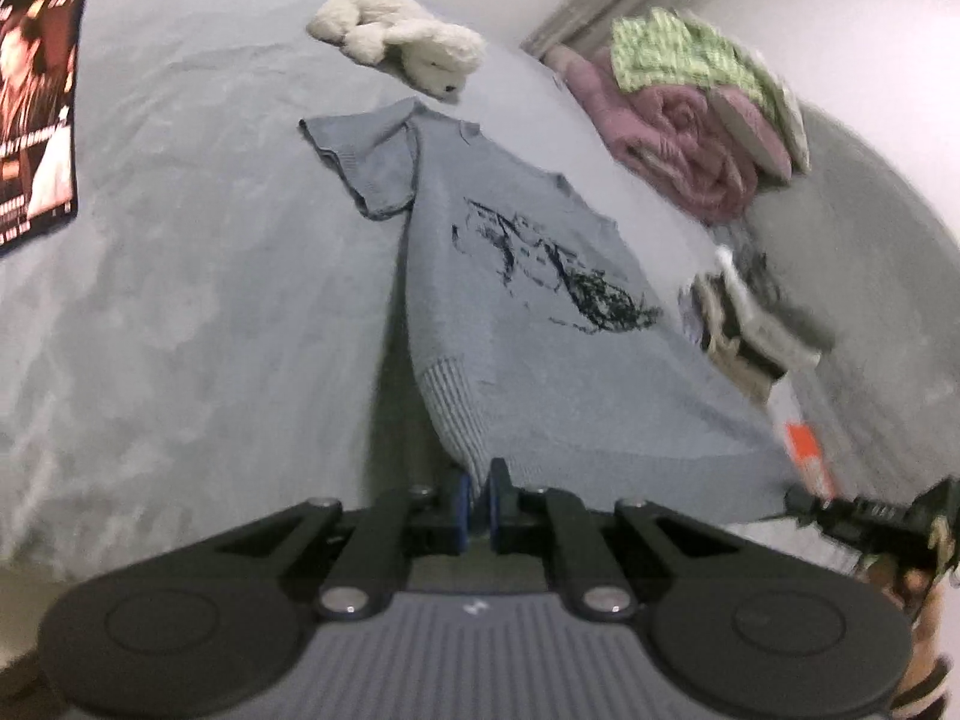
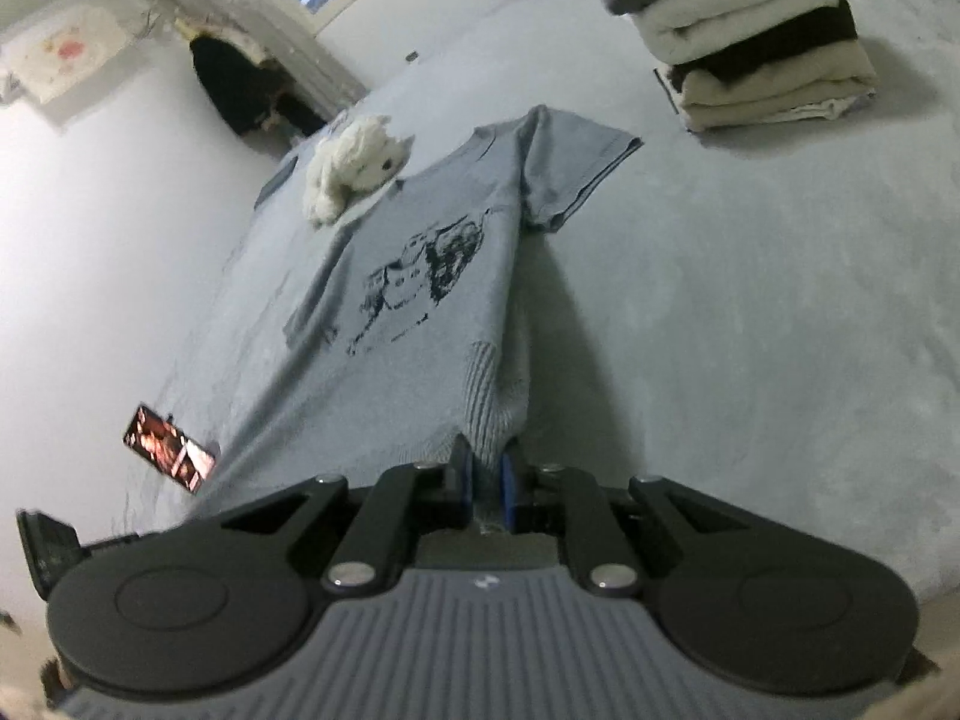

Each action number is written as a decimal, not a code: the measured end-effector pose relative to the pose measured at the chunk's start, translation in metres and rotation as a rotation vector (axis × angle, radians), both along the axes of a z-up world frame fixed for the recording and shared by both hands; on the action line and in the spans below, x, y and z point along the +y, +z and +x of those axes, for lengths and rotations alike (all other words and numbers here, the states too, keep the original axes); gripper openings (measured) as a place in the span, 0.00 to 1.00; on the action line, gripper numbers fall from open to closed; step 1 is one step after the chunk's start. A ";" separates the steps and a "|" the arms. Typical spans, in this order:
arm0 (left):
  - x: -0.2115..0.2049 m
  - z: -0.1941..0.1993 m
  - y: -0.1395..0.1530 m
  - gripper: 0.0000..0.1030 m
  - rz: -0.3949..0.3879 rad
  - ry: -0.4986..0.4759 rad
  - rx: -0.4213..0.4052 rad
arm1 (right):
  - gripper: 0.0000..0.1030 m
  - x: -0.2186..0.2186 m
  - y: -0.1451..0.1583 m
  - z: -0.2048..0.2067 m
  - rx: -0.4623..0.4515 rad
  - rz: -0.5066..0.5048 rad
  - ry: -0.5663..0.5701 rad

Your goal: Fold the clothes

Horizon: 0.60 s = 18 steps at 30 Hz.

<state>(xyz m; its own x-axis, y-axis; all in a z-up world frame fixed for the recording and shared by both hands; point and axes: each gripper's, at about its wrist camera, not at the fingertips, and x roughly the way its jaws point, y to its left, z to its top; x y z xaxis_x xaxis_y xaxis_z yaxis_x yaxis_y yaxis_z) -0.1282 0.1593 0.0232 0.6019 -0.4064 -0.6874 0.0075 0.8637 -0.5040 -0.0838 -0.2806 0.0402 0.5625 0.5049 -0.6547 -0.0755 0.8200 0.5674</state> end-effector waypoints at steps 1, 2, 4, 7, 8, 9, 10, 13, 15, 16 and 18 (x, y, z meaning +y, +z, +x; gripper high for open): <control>-0.003 0.001 -0.002 0.06 0.027 -0.013 0.009 | 0.12 0.003 -0.003 0.001 0.011 -0.020 0.007; -0.006 0.003 -0.007 0.06 0.045 -0.022 0.027 | 0.12 0.006 -0.007 0.002 0.022 -0.042 0.011; -0.012 0.007 -0.019 0.06 0.076 -0.040 0.065 | 0.12 0.010 -0.022 0.006 0.059 -0.072 0.011; -0.022 0.012 -0.039 0.06 0.151 -0.059 0.107 | 0.12 0.012 -0.044 0.009 0.116 -0.099 0.006; -0.023 0.014 -0.047 0.06 0.171 -0.063 0.120 | 0.12 0.012 -0.052 0.011 0.134 -0.115 0.002; -0.024 0.017 -0.053 0.06 0.182 -0.066 0.127 | 0.12 0.012 -0.058 0.014 0.150 -0.125 0.000; -0.023 0.018 -0.058 0.07 0.181 -0.067 0.129 | 0.12 0.012 -0.065 0.016 0.165 -0.134 -0.003; -0.018 0.020 -0.059 0.07 0.149 -0.069 0.130 | 0.12 0.008 -0.073 0.019 0.182 -0.125 -0.005; -0.014 0.020 -0.057 0.10 0.131 -0.075 0.134 | 0.13 0.006 -0.079 0.021 0.192 -0.117 -0.006; -0.012 0.020 -0.055 0.10 0.125 -0.079 0.136 | 0.16 0.004 -0.077 0.022 0.191 -0.113 -0.002; -0.007 0.021 -0.048 0.11 0.101 -0.071 0.129 | 0.18 0.002 -0.069 0.023 0.182 -0.115 0.011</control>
